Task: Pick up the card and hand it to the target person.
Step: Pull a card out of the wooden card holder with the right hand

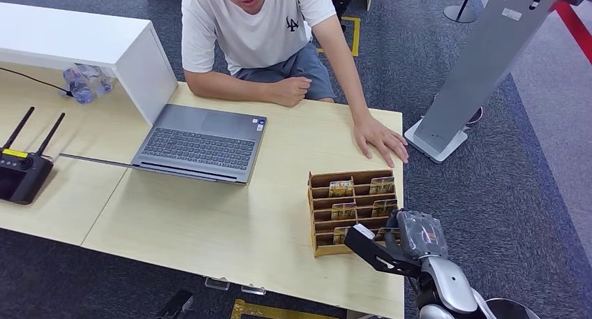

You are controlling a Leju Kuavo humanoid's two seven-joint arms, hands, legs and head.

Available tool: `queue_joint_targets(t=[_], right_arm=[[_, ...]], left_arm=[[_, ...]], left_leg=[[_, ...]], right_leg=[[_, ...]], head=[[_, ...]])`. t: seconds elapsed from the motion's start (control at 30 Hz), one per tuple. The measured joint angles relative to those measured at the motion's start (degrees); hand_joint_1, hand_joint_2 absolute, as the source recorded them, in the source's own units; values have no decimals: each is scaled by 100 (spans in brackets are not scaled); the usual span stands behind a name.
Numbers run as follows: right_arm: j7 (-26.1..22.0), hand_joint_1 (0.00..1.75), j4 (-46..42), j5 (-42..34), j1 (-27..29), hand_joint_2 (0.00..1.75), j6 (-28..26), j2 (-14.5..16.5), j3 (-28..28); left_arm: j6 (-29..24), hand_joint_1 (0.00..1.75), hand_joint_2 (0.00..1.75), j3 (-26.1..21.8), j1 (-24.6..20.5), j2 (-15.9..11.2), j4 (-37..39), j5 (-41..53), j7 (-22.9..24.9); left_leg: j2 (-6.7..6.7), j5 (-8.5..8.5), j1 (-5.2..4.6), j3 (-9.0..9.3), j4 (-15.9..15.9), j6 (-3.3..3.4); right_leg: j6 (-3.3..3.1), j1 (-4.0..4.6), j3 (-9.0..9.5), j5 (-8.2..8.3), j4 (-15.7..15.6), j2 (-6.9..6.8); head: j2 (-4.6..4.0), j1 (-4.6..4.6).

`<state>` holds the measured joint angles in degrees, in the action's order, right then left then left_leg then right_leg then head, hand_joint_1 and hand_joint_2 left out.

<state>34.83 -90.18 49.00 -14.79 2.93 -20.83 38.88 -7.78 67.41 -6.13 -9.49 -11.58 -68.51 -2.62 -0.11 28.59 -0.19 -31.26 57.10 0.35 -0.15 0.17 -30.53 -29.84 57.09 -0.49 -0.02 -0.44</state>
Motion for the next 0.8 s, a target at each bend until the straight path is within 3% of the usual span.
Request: queue_joint_targets(t=[0.1,0.47,0.8], right_arm=[[1,145,0,-1,0,175,-2,-1,-5],[1,164,0,-4,6,175,-2,-2,-10],[1,168,2,-19,9,175,-2,-2,-10]], left_arm=[[0,0,0,0,0,0,0,1,-8],[11,0,0,0,0,-5,0,1,-53],[32,0,0,0,0,-22,0,5,-70]], left_leg=[[0,0,0,0,0,0],[1,0,0,2,0,0],[1,0,0,3,0,0]], right_leg=[[0,0,0,0,0,0],[0,0,1,0,0,0],[0,0,1,0,0,1]], head=[[0,0],[0,0],[0,0]])
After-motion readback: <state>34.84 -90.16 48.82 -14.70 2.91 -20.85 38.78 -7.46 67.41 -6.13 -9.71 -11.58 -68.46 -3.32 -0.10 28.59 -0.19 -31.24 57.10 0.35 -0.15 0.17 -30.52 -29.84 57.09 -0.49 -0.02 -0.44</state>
